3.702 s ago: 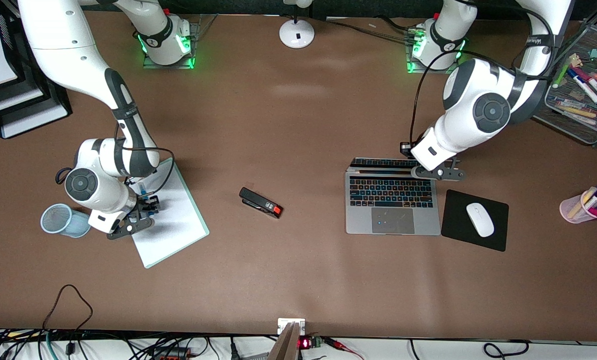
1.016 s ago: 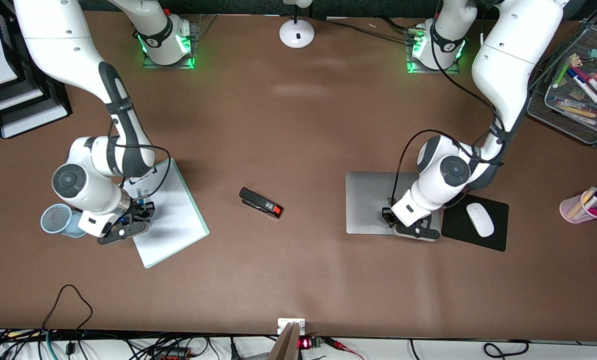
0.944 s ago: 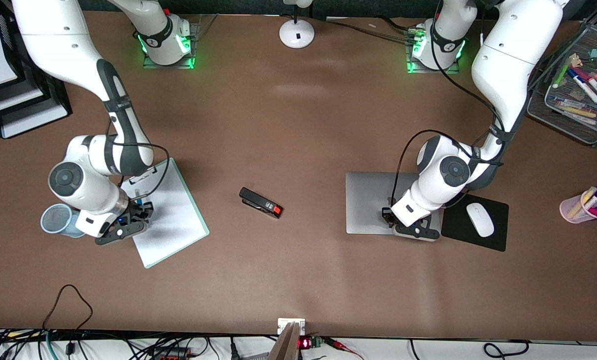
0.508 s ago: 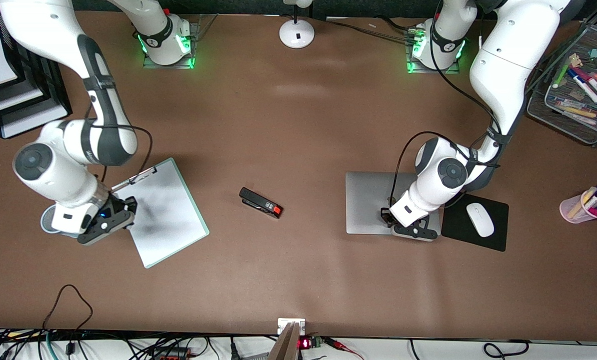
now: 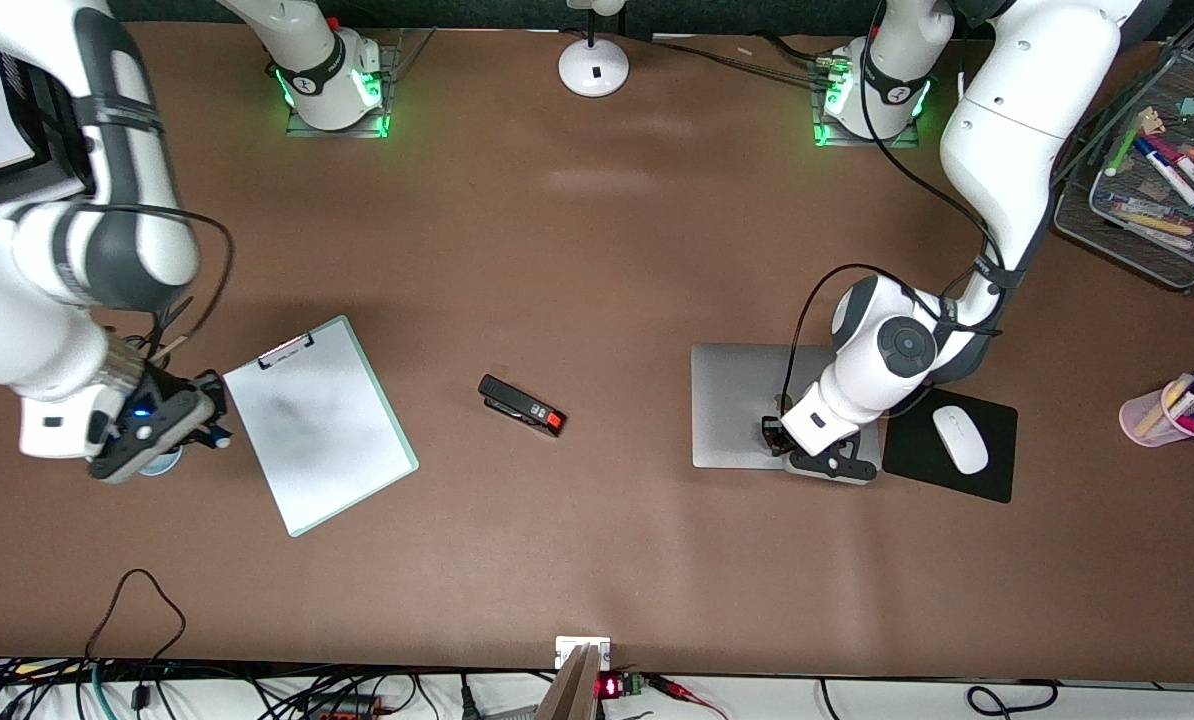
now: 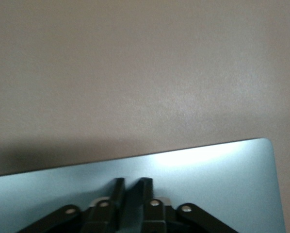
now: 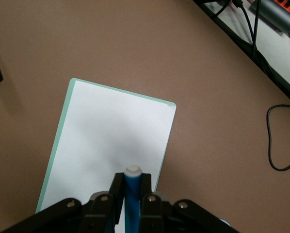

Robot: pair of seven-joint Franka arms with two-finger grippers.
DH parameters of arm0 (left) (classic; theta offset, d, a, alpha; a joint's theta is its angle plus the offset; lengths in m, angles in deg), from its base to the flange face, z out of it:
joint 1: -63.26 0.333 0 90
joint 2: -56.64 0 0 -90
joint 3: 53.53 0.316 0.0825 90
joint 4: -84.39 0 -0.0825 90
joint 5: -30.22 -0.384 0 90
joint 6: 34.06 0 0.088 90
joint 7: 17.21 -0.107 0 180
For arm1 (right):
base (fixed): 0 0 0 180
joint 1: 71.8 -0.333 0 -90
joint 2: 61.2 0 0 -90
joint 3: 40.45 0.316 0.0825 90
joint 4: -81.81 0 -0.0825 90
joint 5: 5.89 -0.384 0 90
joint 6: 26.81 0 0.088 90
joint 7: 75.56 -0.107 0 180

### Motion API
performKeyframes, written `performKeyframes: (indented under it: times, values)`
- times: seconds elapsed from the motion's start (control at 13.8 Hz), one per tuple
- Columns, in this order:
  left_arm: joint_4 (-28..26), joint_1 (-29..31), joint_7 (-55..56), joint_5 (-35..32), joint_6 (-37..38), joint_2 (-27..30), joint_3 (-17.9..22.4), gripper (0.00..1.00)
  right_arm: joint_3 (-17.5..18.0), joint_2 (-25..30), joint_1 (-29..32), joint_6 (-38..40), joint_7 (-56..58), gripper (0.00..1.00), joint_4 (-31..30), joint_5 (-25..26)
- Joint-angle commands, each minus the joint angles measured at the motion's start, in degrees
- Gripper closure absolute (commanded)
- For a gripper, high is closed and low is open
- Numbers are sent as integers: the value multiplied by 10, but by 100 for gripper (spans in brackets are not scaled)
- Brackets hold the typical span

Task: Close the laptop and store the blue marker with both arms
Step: 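Lift the blue marker with the right gripper and carry it toward the cup, then raise the left gripper off the closed laptop and withdraw it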

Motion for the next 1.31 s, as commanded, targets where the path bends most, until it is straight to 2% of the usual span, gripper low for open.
performKeyframes:
  times: [0.0,0.22,0.51,1.02,1.23]
  values:
    - [10,4,2,-13,49,29,-2,0,4,-3,37,38,102,92,25,-64]
    - [21,5,1,-13,120,74,-4,0,5,-2,73,41,250,92,28,-138]
    - [31,7,-1,-12,222,135,-5,0,5,-6,125,100,412,92,41,-247]
    - [31,9,-2,-8,350,221,-5,0,5,-36,211,180,626,91,55,-346]
    - [31,9,-6,-6,404,258,-5,0,6,-95,250,293,661,91,127,-349]
